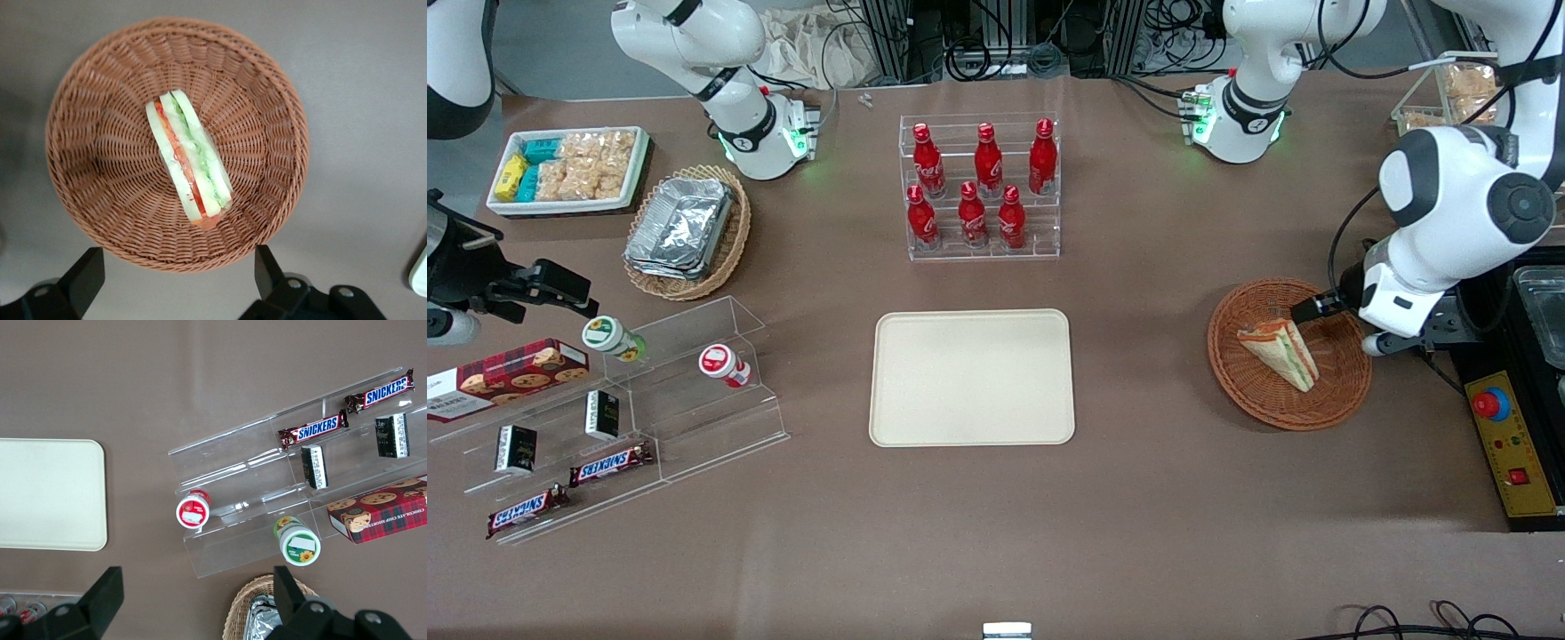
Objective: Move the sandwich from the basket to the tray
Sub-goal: 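Lower the open left gripper over the wrapped sandwich in the wicker basket, then close the left gripper on the sandwich's wrapped edge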
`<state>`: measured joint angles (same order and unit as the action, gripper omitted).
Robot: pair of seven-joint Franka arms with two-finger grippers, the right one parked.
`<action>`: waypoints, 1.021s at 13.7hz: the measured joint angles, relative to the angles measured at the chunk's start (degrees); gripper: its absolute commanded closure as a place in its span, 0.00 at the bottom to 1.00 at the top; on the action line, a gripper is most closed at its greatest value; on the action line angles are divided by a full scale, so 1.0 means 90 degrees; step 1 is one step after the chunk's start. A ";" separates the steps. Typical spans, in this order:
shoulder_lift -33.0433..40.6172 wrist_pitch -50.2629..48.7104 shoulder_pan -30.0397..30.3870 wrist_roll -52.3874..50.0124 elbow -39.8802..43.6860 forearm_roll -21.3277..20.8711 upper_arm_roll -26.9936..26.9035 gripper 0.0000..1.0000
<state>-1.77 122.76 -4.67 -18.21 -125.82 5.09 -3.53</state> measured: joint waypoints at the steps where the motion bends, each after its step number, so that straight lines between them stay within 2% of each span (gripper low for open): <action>1: -0.0098 0.0077 -0.0023 -0.0224 -0.0004 0.0000 0.0006 0.00; 11: -0.1262 0.1390 -0.0048 -0.1103 -0.0251 0.0000 0.0022 0.01; 12: -0.1344 0.1495 -0.0048 -0.1110 -0.0278 0.0000 0.0022 0.04; 13: -0.1413 0.1553 -0.0048 -0.1114 -0.0291 0.0000 0.0022 0.13; 14: -0.1463 0.1589 -0.0048 -0.1120 -0.0294 0.0000 0.0022 0.29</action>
<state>-14.94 137.06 -5.10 -28.29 -128.46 5.09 -3.34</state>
